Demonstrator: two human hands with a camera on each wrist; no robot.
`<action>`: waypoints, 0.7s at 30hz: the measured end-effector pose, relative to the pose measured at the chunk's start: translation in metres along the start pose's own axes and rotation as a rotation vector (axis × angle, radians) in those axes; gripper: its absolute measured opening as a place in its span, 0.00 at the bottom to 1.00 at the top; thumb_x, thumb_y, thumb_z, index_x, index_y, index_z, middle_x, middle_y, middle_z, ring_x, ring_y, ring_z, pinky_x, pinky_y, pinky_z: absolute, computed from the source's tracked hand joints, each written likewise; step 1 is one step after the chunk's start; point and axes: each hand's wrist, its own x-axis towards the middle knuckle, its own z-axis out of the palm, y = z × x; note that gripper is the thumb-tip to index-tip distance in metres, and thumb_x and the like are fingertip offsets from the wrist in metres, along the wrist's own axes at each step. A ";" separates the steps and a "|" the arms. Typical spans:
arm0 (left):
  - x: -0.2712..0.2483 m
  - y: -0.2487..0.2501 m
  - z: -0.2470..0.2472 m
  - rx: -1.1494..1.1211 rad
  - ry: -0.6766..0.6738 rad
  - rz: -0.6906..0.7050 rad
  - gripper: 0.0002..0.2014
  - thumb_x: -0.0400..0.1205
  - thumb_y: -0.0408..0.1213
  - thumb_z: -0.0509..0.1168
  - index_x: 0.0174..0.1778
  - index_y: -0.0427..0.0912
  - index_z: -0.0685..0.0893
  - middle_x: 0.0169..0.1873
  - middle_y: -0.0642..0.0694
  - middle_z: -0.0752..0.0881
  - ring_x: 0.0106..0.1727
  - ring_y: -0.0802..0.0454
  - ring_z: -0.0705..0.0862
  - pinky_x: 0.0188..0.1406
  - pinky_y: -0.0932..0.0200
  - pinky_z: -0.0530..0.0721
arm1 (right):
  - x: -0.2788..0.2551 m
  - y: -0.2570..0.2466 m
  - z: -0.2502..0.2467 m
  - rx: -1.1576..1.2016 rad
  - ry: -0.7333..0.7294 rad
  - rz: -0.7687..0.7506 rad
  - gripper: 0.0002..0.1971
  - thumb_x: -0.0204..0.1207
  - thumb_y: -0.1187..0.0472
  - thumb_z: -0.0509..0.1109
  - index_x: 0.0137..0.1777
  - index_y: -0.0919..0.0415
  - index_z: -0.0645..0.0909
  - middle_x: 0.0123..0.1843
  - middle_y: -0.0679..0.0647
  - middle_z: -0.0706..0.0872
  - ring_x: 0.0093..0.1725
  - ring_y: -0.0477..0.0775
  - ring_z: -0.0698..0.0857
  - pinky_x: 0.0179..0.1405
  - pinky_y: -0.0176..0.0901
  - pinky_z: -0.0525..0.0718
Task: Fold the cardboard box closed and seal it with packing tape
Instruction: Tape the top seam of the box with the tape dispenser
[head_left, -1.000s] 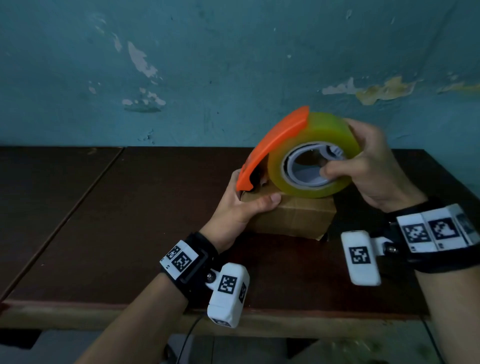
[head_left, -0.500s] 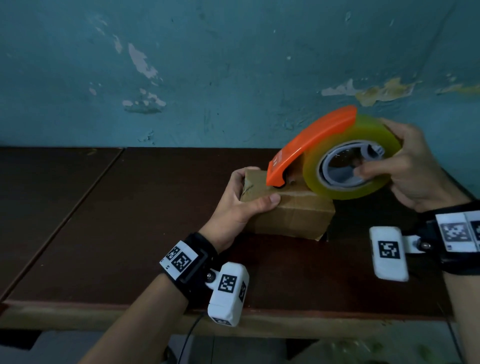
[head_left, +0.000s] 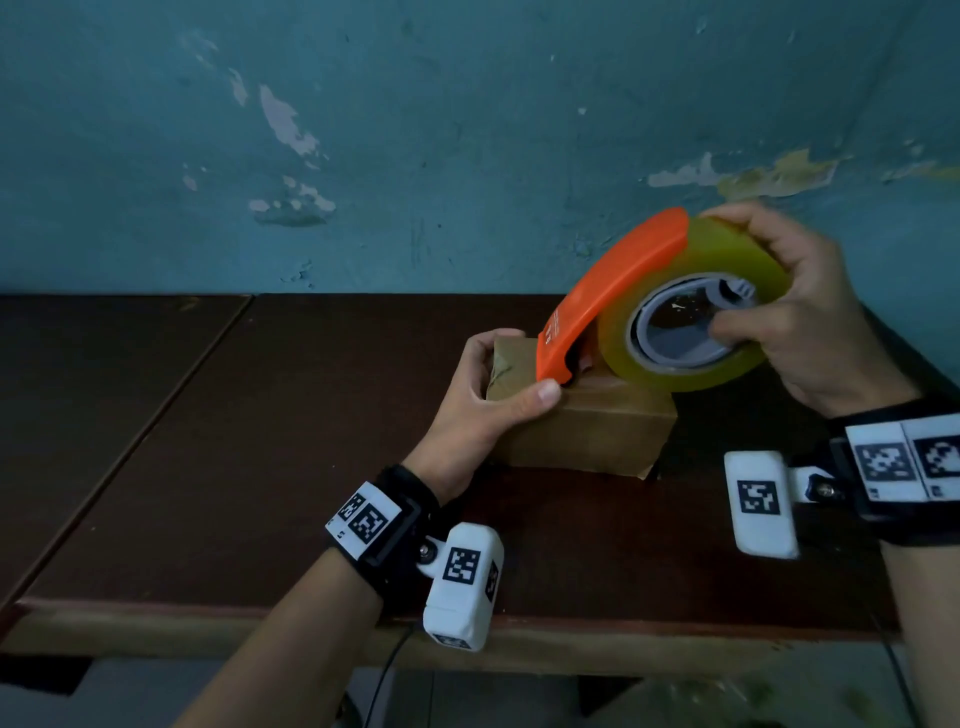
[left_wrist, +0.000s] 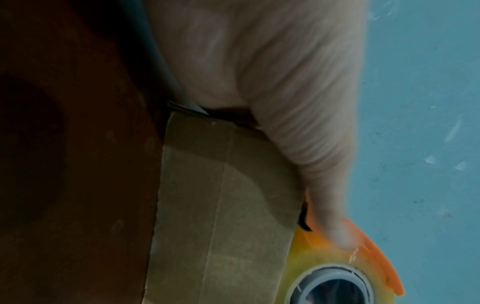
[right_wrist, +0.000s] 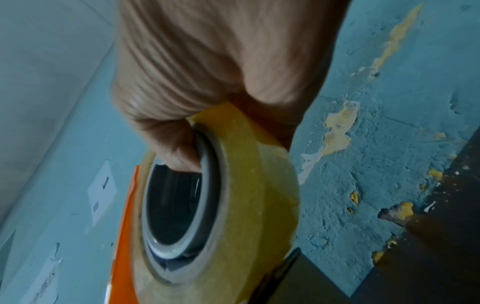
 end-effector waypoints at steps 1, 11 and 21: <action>0.000 0.001 0.000 -0.038 0.001 -0.010 0.37 0.73 0.56 0.73 0.74 0.40 0.73 0.66 0.34 0.83 0.61 0.43 0.86 0.61 0.41 0.87 | 0.000 -0.001 0.001 -0.015 -0.003 -0.010 0.34 0.54 0.78 0.71 0.61 0.51 0.81 0.49 0.55 0.86 0.47 0.53 0.88 0.45 0.45 0.90; 0.007 0.002 -0.005 -0.059 0.066 -0.061 0.19 0.81 0.45 0.65 0.67 0.41 0.82 0.67 0.30 0.83 0.54 0.43 0.85 0.50 0.47 0.85 | -0.001 -0.001 0.001 -0.013 0.001 -0.014 0.33 0.54 0.77 0.70 0.59 0.48 0.82 0.48 0.51 0.87 0.47 0.51 0.89 0.45 0.45 0.90; 0.013 0.015 -0.012 -0.005 -0.024 -0.073 0.23 0.82 0.47 0.63 0.70 0.39 0.81 0.70 0.28 0.81 0.63 0.34 0.84 0.65 0.36 0.82 | -0.001 0.004 0.000 0.024 -0.001 -0.013 0.34 0.57 0.82 0.70 0.59 0.50 0.82 0.45 0.48 0.87 0.44 0.50 0.88 0.42 0.42 0.90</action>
